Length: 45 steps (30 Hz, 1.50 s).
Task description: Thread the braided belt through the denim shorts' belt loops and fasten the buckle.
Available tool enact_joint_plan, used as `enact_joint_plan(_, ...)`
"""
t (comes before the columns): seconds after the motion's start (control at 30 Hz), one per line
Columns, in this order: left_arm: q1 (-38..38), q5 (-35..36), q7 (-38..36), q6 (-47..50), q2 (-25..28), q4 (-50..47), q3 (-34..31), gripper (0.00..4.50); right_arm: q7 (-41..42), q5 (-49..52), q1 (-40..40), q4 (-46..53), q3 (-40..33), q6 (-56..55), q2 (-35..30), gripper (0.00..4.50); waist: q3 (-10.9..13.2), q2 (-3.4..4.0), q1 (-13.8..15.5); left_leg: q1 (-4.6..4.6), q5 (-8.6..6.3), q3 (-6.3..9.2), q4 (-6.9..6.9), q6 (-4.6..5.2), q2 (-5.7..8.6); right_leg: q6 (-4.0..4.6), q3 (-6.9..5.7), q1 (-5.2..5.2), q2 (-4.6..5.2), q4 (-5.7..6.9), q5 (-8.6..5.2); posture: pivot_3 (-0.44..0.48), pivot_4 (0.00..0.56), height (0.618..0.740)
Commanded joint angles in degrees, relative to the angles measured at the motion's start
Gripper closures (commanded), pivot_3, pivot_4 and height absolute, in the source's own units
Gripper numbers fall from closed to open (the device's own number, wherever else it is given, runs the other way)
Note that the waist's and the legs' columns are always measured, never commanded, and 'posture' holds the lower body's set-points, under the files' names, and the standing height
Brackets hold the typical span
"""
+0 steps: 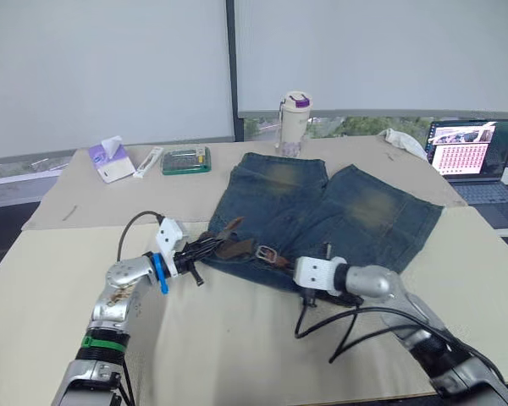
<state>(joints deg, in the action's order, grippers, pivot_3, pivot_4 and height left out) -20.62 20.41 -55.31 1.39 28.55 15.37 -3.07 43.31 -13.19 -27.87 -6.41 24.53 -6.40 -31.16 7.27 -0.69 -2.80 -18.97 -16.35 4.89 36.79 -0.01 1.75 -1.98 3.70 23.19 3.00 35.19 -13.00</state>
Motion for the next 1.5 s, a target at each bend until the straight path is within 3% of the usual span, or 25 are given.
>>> enact_joint_plan(0.03, 1.8, 1.7, -0.1, 0.3, 2.1, -4.5, -3.2, 4.5, 1.8, 0.0, -2.6, -1.1, 1.5, -5.0, 2.2, 4.48, 0.0, 0.01, 0.2, -0.01, 0.0, 0.02, -0.01, 0.0, -0.1, 0.02, -0.01, 0.05, -0.01, 0.02, -0.01, 0.0, 0.15, 0.74)
enact_joint_plan(0.3, 10.8, 5.8, 0.0, 5.3, 3.9, -14.4, -6.9, 4.5, 7.0, 1.4, -1.6, -1.3, 3.7, -11.2, 3.6, 4.48, 0.0, 0.04, 0.4, -0.04, -0.01, 0.11, 0.0, -0.02, -0.06, 0.02, -0.02, 0.04, 0.21, 0.0, 0.0, 0.0, 0.15, 0.74)
enact_joint_plan(0.47, 12.8, 7.2, -2.9, 8.9, 5.0, -17.9, -4.6, 4.5, 5.8, 2.8, 2.7, 0.3, -2.4, -10.0, -0.9, 4.48, 0.0, 0.06, 0.9, -0.04, -0.02, 0.12, -0.01, -0.02, -0.05, 0.02, -0.03, 0.02, 0.24, 0.0, 0.0, 0.0, 0.15, 0.74)
enact_joint_plan(0.67, 6.2, -1.5, 3.4, 4.0, 1.8, -13.3, 0.0, 4.5, 1.6, 9.4, 8.4, 4.3, -12.2, -5.1, -2.5, 4.48, 0.0, 0.07, 3.0, -0.03, -0.01, 0.15, 0.06, -0.02, 0.31, 0.02, -0.06, -0.1, 0.47, -0.07, 0.0, 0.0, 0.15, 0.74)
enact_joint_plan(0.8, 1.6, -8.0, 10.2, -0.5, -3.3, -11.6, 3.5, 4.5, -3.8, 15.7, 13.6, 12.1, -17.2, 0.2, 2.9, 4.48, 0.0, 0.06, 3.2, -0.14, -0.01, 0.17, 0.1, -0.03, 0.32, 0.0, -0.07, -0.05, 0.47, -0.08, 0.04, 0.0, 0.15, 0.74)
enact_joint_plan(1.03, -2.4, -18.8, 15.8, -5.3, -8.3, -9.4, 12.0, 4.5, -10.9, 15.9, 19.5, 18.6, -17.7, 4.5, 10.5, 4.48, 0.0, 0.11, 2.8, -0.17, -0.01, 0.17, 0.07, -0.03, 0.31, -0.02, -0.02, -0.03, 0.44, -0.02, 0.04, 0.0, 0.15, 0.74)
enact_joint_plan(1.23, -4.4, -21.4, 22.3, -3.9, -11.8, -7.7, 12.0, 4.5, -13.9, 16.2, 20.0, 19.4, -18.5, 5.7, 12.2, 4.48, 0.0, 0.11, 2.6, -0.18, -0.01, 0.17, 0.08, -0.03, 0.33, -0.03, -0.04, -0.02, 0.41, -0.03, 0.03, 0.0, 0.15, 0.74)
enact_joint_plan(1.5, -2.7, -23.6, 24.1, -3.5, -11.1, -9.0, 12.7, 4.5, -16.7, 19.6, 20.7, 20.0, -20.9, 8.7, 15.0, 4.48, 0.0, 0.11, 2.3, -0.18, -0.01, 0.19, 0.07, -0.03, 0.33, -0.03, -0.06, -0.02, 0.41, -0.02, 0.03, 0.0, 0.15, 0.74)
